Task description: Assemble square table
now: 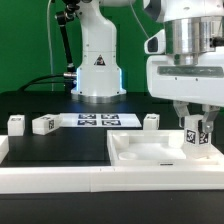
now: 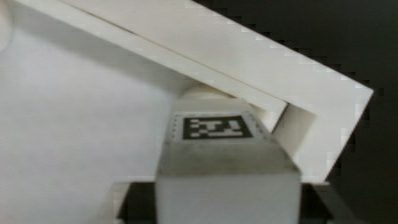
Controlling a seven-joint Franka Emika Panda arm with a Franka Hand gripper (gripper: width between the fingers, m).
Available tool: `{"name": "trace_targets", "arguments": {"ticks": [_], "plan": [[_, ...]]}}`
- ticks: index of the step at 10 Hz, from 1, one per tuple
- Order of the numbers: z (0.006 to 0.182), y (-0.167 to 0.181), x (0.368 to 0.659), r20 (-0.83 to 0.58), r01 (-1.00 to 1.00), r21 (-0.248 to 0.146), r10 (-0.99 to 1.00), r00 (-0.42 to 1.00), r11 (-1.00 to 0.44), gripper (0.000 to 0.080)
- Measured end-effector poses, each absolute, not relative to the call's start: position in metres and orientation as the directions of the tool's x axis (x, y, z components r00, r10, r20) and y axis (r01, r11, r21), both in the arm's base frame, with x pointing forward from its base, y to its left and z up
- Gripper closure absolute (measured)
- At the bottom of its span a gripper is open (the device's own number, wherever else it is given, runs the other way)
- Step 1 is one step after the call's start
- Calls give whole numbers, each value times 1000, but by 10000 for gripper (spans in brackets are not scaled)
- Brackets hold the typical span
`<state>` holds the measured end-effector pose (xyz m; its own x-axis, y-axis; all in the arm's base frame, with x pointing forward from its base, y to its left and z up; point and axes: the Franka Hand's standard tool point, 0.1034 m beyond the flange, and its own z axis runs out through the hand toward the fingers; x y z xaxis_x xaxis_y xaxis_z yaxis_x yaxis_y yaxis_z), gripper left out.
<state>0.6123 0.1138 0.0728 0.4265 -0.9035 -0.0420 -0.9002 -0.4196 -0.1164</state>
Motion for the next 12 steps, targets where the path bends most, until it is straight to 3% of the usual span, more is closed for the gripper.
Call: {"name": "trace_targets", "arguments": {"ticks": [2, 3, 4, 5, 12], "plan": [[73, 114, 612, -36, -876, -118, -880, 474, -467, 509], [72, 115, 612, -34, -869, -119, -873, 487, -480, 328], [73, 116, 612, -23, -828, -120, -832, 554, -548, 328], [74, 119, 613, -4, -757, -118, -762, 648, -643, 191], [74, 122, 613, 56, -348, -108, -355, 933, -931, 151]]}}
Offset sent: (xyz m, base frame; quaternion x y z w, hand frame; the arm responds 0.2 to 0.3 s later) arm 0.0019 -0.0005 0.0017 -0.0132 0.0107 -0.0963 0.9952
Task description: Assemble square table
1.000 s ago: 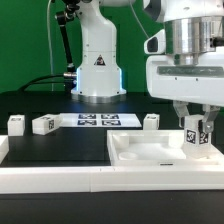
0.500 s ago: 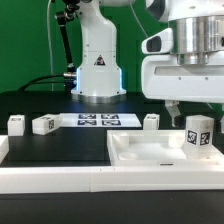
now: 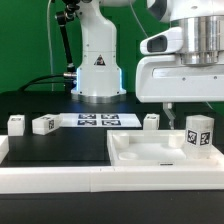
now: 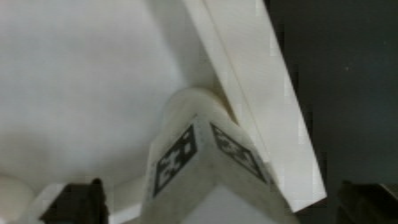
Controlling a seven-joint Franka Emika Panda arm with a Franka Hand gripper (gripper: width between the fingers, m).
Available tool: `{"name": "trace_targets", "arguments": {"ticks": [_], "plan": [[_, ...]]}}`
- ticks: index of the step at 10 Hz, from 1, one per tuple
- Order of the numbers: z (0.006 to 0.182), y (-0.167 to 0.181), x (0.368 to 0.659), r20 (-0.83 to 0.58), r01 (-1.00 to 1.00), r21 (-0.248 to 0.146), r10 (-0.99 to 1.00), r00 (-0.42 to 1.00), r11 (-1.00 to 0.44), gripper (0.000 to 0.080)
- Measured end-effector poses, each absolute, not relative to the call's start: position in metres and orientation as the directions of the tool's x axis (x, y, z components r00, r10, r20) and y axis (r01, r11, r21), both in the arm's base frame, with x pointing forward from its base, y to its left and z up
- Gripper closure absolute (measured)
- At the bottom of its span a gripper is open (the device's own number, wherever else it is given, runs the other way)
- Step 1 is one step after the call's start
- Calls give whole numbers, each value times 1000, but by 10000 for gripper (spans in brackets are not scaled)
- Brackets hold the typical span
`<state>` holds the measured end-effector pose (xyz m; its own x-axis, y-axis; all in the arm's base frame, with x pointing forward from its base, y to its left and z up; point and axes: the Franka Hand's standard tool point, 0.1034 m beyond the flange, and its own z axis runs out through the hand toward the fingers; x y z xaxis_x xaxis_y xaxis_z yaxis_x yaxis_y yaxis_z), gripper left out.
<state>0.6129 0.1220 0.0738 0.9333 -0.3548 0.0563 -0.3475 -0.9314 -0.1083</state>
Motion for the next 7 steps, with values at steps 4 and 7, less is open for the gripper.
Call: {"name": "trace_targets", "arguments": {"ticks": [4, 7], "plan": [[74, 121, 613, 83, -85, -88, -92, 992, -993, 151], [74, 121, 613, 98, 102, -61, 96, 991, -993, 151]]}}
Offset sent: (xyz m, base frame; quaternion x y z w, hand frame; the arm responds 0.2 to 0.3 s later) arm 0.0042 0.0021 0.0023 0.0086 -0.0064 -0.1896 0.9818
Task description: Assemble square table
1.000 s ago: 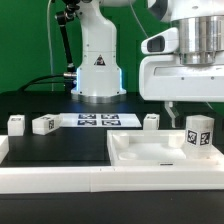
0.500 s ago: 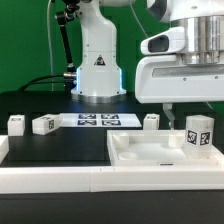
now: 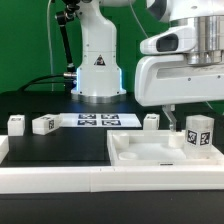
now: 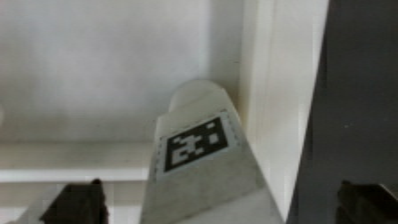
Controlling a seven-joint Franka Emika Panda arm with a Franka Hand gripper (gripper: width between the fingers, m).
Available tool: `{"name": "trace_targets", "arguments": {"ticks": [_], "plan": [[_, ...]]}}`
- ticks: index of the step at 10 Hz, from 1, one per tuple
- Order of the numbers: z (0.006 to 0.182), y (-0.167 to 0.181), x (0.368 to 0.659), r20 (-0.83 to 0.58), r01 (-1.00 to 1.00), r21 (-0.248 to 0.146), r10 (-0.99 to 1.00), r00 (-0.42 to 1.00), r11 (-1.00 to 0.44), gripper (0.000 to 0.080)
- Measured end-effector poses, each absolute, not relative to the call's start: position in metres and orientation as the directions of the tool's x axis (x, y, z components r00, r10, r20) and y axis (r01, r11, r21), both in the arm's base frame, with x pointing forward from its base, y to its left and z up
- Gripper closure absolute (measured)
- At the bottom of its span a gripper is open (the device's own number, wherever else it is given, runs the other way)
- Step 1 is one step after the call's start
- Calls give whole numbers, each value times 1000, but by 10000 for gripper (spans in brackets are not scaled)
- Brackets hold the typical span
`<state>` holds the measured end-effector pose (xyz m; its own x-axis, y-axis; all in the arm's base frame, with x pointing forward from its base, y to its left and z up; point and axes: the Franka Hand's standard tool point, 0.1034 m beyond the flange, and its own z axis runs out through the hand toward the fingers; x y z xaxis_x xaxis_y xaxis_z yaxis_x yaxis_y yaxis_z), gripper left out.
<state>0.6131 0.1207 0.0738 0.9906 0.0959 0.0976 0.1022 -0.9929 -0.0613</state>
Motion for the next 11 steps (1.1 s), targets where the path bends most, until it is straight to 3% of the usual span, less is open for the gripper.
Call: {"name": "trace_targets", "arguments": {"ticks": [3, 6, 8, 11], "plan": [[74, 120, 613, 105, 242, -44, 236, 966, -969, 151], [74, 120, 613, 103, 208, -48, 203, 974, -977, 513], [74, 120, 613, 103, 194, -50, 188, 977, -980, 512], [74, 118, 614, 87, -61, -76, -67, 994, -995, 512]]}}
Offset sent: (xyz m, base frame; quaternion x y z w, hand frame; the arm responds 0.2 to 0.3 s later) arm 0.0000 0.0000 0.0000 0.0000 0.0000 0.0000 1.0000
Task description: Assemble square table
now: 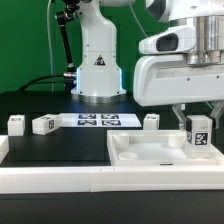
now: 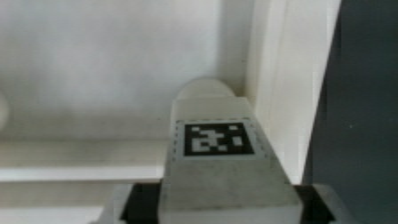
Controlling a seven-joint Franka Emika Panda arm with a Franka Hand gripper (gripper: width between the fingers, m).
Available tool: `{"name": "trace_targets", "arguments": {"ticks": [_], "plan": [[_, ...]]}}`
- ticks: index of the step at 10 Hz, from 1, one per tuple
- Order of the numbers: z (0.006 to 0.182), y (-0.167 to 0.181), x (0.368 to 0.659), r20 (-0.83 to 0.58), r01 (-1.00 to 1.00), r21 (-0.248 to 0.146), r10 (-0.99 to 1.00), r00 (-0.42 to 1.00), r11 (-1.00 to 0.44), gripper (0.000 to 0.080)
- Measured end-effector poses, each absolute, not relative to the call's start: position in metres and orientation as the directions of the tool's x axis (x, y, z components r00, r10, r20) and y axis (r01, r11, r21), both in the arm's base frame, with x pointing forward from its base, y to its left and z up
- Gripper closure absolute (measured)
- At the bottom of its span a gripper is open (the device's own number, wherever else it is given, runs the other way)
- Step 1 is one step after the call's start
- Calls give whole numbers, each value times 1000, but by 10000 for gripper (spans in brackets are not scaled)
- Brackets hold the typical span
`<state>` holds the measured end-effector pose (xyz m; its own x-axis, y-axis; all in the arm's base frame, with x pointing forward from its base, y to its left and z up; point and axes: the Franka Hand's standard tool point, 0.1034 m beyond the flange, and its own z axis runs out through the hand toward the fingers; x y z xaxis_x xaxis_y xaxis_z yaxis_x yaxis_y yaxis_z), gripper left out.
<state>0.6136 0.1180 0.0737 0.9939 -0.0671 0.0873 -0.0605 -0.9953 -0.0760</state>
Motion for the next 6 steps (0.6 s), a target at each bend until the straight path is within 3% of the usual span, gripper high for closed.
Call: {"name": "trace_targets", "arguments": {"ticks": [6], "plan": [[74, 113, 614, 74, -423, -101, -431, 900, -901, 509]]}}
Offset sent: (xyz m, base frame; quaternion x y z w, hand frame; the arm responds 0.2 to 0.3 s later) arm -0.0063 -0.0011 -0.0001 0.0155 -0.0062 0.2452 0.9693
